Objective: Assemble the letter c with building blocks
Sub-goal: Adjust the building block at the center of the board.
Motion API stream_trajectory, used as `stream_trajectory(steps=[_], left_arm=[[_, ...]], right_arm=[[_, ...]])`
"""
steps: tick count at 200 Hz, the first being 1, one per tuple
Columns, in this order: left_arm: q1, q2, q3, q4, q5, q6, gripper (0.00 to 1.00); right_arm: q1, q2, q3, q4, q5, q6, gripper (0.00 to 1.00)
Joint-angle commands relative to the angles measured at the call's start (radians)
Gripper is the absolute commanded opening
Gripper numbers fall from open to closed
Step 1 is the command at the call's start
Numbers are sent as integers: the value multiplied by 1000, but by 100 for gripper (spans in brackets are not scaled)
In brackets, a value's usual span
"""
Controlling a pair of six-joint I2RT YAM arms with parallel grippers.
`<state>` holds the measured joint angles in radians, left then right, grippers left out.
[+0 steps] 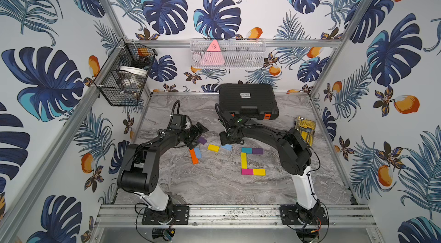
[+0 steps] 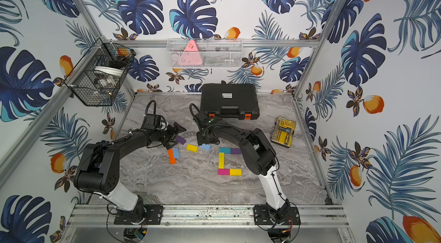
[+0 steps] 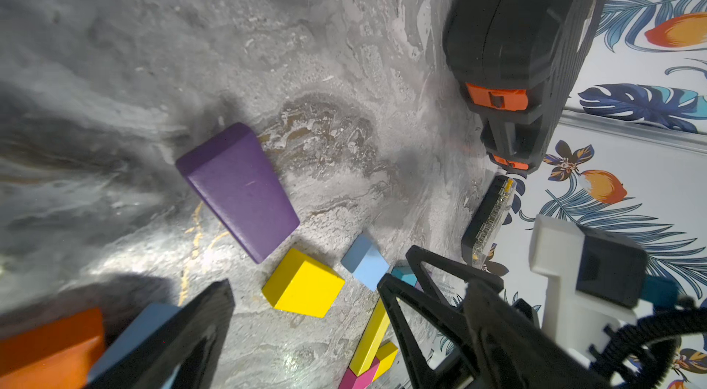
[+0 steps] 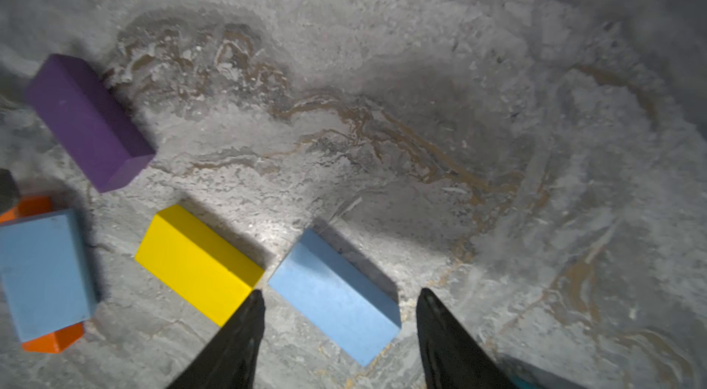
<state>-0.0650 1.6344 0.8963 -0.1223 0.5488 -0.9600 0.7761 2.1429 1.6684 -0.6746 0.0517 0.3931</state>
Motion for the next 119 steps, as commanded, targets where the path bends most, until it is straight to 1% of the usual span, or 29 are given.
stream_trajectory(steps=[1, 41, 86, 119], left_arm=[[-7, 10, 11, 21, -10, -14, 99], [-28, 30, 27, 23, -15, -16, 99], [-48, 41, 38, 26, -23, -19, 99], [-62, 50, 43, 26, -29, -20, 99]], right_arm=[[0, 13, 1, -31, 28, -73, 64], [-3, 34, 19, -29, 36, -52, 61], [-24, 5, 4, -4, 51, 4, 57], [-38, 23, 25, -13, 38, 9, 56]])
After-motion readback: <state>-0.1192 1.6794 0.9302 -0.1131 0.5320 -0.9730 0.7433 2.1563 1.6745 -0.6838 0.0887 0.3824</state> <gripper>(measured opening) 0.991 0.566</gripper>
